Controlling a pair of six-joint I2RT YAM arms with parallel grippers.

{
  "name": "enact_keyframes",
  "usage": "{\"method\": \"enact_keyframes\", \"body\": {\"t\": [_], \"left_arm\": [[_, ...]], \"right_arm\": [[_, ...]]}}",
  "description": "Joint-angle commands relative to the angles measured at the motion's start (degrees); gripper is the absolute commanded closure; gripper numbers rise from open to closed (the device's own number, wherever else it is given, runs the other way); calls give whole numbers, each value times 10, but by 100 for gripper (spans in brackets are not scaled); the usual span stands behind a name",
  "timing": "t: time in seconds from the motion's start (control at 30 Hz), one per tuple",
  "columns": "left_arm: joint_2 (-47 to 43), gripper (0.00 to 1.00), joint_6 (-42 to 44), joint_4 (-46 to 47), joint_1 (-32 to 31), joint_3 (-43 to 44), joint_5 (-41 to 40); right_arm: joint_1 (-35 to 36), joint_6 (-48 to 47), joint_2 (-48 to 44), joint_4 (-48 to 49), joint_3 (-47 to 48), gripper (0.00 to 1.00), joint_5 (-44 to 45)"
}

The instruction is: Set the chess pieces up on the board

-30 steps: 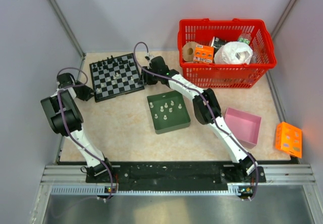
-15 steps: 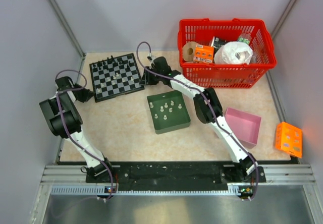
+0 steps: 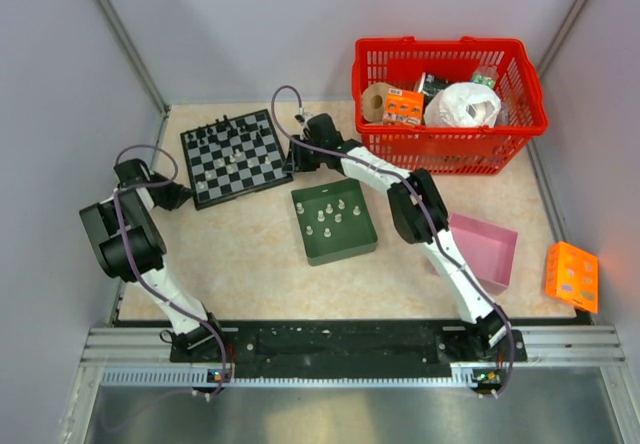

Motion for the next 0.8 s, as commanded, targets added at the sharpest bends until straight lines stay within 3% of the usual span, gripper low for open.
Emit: {"method": "enact_keyframes", "body": {"t": [0.0,0.77], "left_arm": [[-30,82,-4,-45,-34,-32,32],[-142,87,-41,-26,-138,-204,-3]], "right_arm": [[11,-17,-61,-24,-32,66,-11],[36,-86,-243,-55,-287,66,31]]}}
